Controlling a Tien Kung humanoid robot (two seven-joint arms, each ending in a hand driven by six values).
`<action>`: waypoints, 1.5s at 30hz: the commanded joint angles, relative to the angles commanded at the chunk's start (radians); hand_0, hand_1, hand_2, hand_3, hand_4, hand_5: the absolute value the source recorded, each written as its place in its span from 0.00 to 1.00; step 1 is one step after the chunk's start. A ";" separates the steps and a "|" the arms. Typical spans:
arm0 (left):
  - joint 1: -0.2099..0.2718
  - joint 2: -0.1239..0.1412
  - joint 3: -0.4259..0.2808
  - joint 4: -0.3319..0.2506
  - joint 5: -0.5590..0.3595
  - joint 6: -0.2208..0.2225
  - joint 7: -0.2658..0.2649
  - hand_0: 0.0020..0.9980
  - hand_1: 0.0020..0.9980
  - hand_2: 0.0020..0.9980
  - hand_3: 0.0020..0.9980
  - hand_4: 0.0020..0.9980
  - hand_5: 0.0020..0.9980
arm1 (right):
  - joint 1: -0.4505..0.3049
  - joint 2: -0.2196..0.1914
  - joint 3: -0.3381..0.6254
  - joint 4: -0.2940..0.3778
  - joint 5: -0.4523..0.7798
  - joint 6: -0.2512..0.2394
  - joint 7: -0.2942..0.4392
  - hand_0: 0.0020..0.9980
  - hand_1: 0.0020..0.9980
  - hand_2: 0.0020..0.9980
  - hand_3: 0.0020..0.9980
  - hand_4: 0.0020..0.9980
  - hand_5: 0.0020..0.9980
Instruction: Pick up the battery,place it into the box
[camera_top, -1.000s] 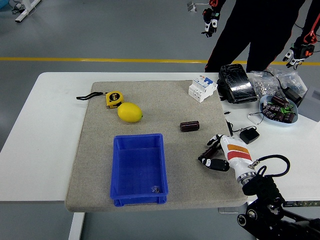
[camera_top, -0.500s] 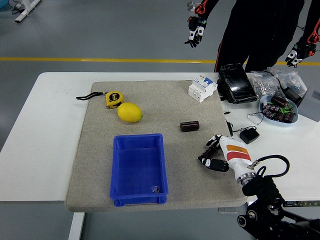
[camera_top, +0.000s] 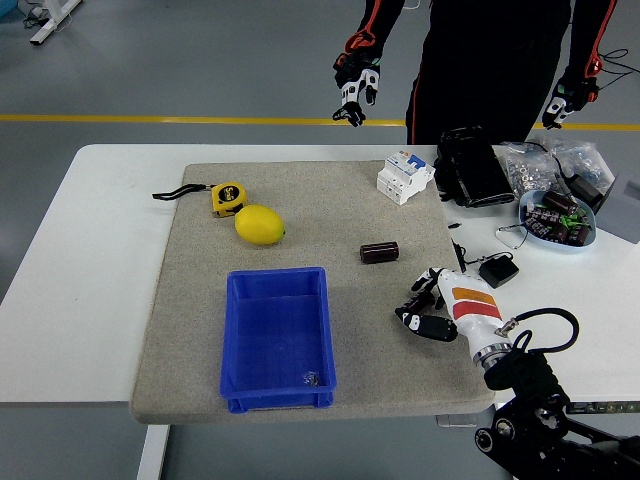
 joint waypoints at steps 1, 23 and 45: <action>0.000 0.000 0.000 0.000 0.001 0.000 0.000 0.66 0.66 0.66 0.58 0.62 0.58 | 0.000 0.000 0.000 0.001 0.000 0.000 0.000 0.20 0.32 0.43 0.49 0.83 0.29; 0.009 0.006 -0.009 0.002 0.010 0.000 0.005 0.66 0.66 0.66 0.58 0.62 0.58 | 0.045 0.012 -0.044 0.288 -0.105 0.000 -0.051 0.21 0.34 0.44 0.49 0.77 0.24; 0.008 0.012 -0.014 0.003 0.013 -0.001 0.006 0.66 0.66 0.65 0.58 0.62 0.58 | 0.137 0.076 -0.220 0.370 -0.140 0.000 -0.110 0.71 0.73 0.87 0.96 1.00 0.53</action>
